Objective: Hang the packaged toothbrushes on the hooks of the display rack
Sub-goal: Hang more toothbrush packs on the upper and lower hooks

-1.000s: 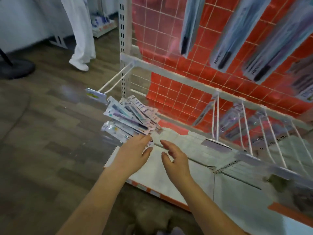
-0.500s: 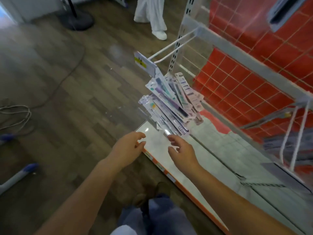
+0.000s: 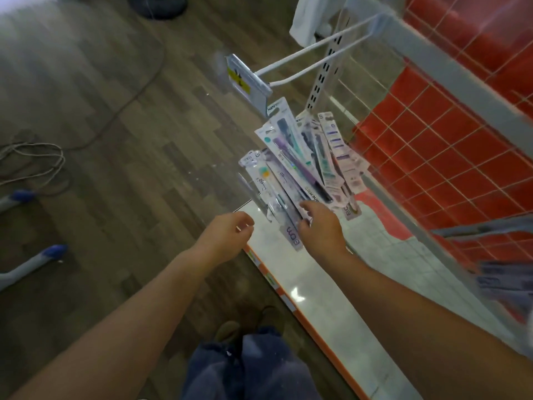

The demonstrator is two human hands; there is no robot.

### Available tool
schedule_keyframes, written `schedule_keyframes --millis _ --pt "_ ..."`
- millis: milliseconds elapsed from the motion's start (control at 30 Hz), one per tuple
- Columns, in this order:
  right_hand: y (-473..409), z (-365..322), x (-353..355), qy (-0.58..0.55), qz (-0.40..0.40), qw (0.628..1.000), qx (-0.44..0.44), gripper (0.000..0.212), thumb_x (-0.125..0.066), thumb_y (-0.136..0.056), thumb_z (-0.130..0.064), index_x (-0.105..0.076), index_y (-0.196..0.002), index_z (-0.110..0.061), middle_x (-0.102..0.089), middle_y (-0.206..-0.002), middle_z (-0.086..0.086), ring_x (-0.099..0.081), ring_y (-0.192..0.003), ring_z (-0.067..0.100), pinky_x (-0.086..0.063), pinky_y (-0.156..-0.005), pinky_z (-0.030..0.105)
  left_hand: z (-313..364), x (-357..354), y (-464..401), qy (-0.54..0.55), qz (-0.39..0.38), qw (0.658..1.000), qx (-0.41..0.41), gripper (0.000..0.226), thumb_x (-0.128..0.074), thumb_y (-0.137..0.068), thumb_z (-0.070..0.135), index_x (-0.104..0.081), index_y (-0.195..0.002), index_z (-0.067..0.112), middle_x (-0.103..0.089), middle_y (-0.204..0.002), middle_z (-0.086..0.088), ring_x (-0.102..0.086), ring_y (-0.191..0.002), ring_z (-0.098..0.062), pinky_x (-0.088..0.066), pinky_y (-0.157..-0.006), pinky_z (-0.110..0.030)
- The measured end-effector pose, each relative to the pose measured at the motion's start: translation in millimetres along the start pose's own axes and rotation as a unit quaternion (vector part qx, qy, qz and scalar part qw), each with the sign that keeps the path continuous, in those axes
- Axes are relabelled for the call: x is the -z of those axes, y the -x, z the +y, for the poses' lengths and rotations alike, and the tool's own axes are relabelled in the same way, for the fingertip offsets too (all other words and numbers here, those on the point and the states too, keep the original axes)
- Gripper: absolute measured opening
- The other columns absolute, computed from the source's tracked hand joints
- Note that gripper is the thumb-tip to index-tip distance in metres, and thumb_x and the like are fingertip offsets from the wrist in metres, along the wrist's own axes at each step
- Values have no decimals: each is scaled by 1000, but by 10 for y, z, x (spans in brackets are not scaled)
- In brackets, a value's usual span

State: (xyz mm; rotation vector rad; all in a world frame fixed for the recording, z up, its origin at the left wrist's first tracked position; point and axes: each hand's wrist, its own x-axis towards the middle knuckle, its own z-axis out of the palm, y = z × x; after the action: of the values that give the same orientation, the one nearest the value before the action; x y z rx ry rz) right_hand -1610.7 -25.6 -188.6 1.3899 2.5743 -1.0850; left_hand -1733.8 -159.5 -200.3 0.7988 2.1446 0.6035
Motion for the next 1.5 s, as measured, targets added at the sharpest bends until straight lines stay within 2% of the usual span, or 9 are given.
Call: schedule_keyframes --millis 167,367,533,633,733,900,1067,1300,1500 --pt "-222 95 37 68 45 996 29 45 -51 -87 -3 -46 -132 -9 -40 -132 10 -43 -119 24 -38 -93 27 -40 -135 -52 42 -13 999 23 24 -49 -95 23 -61 -115 16 -62 -114 -3 -55 -98 -14 -41 -80 -25" --pt "-537 176 82 150 65 985 61 49 -59 -86 -18 -42 -132 -11 -40 -127 11 -38 -116 25 -36 -96 34 8 -208 -139 -47 -31 998 -14 30 -45 -97 26 -56 -124 18 -61 -119 -1 -58 -103 -16 -46 -82 -25" --pt "-795 209 142 184 42 980 66 74 -65 -81 -42 -31 -140 -13 -35 -136 12 -32 -125 29 -30 -103 41 76 -267 -227 -75 -11 996 -51 30 -44 -97 27 -55 -124 19 -58 -122 0 -57 -105 -14 -47 -84 -25" --pt "-938 180 142 173 10 984 45 87 -67 -79 -46 -19 -146 -15 -26 -147 11 -24 -135 30 -24 -110 46 96 -316 -229 -54 -11 998 -41 31 -45 -97 27 -54 -126 21 -57 -124 2 -56 -109 -14 -49 -92 -29" --pt "-1063 157 123 148 -13 989 24 94 -67 -79 -46 -11 -148 -17 -22 -151 8 -18 -140 28 -17 -111 47 79 -359 -253 -46 -17 998 -39 33 -44 -97 29 -53 -128 23 -56 -126 5 -54 -112 -12 -45 -92 -23" --pt "-1160 188 106 117 -54 992 5 98 -66 -79 -48 -4 -150 -21 -29 -148 9 -19 -138 29 -15 -110 47 59 -425 -309 -81 -26 995 -45 34 -43 -97 29 -51 -130 25 -56 -124 5 -54 -110 -10 -41 -87 -19" --pt "-1201 202 127 121 -43 992 17 92 -66 -79 -47 -11 -148 -21 -35 -142 11 -23 -134 29 -18 -107 44 110 -485 -377 -83 -24 995 -51 31 -43 -97 29 -52 -126 23 -58 -118 3 -55 -104 -11 -42 -83 -19" --pt "-1203 216 123 138 -44 989 35 91 -62 -80 -48 -8 -148 -22 -31 -141 12 -24 -131 29 -17 -108 46 192 -510 -408 -87 -31 994 -61 33 -42 -98 28 -50 -129 20 -57 -122 1 -53 -110 -12 -46 -93 -26" --pt "-1180 229 107 129 -30 990 49 87 -64 -79 -45 -15 -146 -18 -40 -133 8 -28 -128 27 -18 -108 44 241 -495 -416 -71 -16 996 -59 33 -41 -98 27 -50 -129 19 -57 -122 1 -53 -111 -13 -43 -91 -23"
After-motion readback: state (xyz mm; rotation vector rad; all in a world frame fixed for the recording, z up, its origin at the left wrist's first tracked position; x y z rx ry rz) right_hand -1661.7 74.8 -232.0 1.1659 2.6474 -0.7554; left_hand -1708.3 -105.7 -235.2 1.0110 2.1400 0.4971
